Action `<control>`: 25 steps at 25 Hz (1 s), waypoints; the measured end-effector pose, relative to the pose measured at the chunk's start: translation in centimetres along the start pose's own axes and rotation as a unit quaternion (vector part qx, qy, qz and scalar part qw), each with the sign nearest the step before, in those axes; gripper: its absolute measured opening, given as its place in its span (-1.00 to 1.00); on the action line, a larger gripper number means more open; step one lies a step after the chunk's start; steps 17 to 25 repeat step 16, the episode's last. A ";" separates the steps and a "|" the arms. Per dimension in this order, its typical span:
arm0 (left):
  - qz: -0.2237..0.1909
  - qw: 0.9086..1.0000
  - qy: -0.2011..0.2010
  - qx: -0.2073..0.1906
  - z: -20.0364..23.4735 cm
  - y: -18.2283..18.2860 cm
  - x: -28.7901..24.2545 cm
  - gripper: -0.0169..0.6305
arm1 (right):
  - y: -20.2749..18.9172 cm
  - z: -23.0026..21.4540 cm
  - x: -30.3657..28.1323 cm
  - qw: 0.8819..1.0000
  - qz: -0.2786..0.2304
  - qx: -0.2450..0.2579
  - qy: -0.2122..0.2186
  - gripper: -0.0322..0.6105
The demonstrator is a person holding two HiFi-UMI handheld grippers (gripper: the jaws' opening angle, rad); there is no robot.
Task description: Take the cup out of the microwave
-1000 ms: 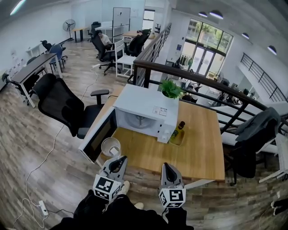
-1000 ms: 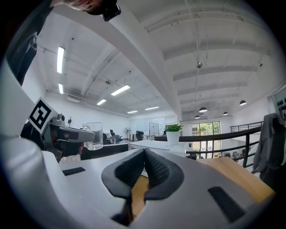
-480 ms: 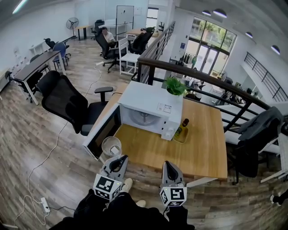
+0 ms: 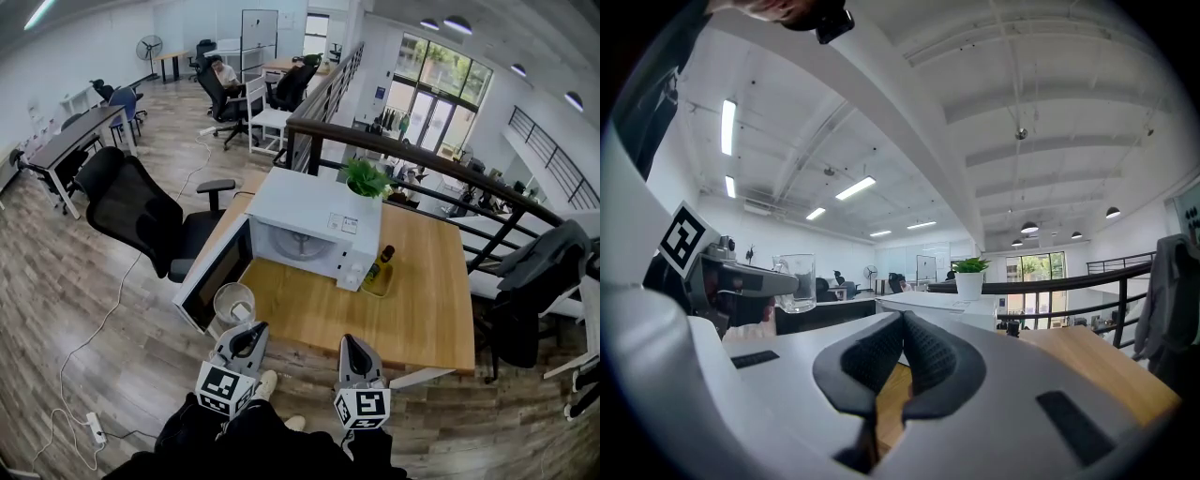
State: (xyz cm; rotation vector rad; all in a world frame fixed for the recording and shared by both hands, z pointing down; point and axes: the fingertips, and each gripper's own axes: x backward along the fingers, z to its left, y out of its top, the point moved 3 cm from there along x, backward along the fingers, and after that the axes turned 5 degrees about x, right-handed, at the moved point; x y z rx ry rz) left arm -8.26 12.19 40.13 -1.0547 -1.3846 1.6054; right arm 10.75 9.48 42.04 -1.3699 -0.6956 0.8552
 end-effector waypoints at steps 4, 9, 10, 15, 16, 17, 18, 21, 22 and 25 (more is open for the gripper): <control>0.001 1.000 -0.002 0.002 0.1 -0.2 -0.2 -0.87 | -0.2 0.0 -0.1 1.000 0.002 0.001 -0.001 -0.86; 0.001 1.000 -0.004 0.003 0.1 -0.5 -0.2 -0.87 | -0.4 0.1 0.0 1.000 0.003 -0.001 -0.002 -0.85; 0.001 1.000 -0.004 0.003 0.1 -0.5 -0.2 -0.87 | -0.4 0.1 0.0 1.000 0.003 -0.001 -0.002 -0.86; 0.002 1.000 -0.005 0.004 0.2 -0.4 -0.2 -0.87 | -0.4 0.2 -0.2 1.000 0.004 -0.001 -0.002 -0.86; 0.002 1.000 -0.005 0.005 0.3 -0.3 -0.2 -0.87 | -0.4 0.2 -0.2 1.000 0.004 -0.001 -0.002 -0.86; 0.002 1.000 -0.005 0.005 0.3 -0.3 -0.2 -0.87 | -0.4 0.2 -0.2 1.000 0.004 -0.001 -0.002 -0.86; 0.002 1.000 -0.005 0.005 0.3 -0.3 -0.2 -0.87 | -0.4 0.2 -0.2 1.000 0.004 -0.001 -0.002 -0.86; 0.002 1.000 -0.005 0.005 0.3 -0.3 -0.2 -0.87 | -0.4 0.2 -0.2 1.000 0.004 -0.001 -0.002 -0.86; 0.002 1.000 -0.005 0.005 0.3 -0.3 -0.2 -0.87 | -0.4 0.2 -0.2 1.000 0.004 -0.001 -0.002 -0.86; 0.002 1.000 -0.005 0.005 0.3 -0.3 -0.2 -0.87 | -0.4 0.2 -0.2 1.000 0.004 -0.001 -0.002 -0.86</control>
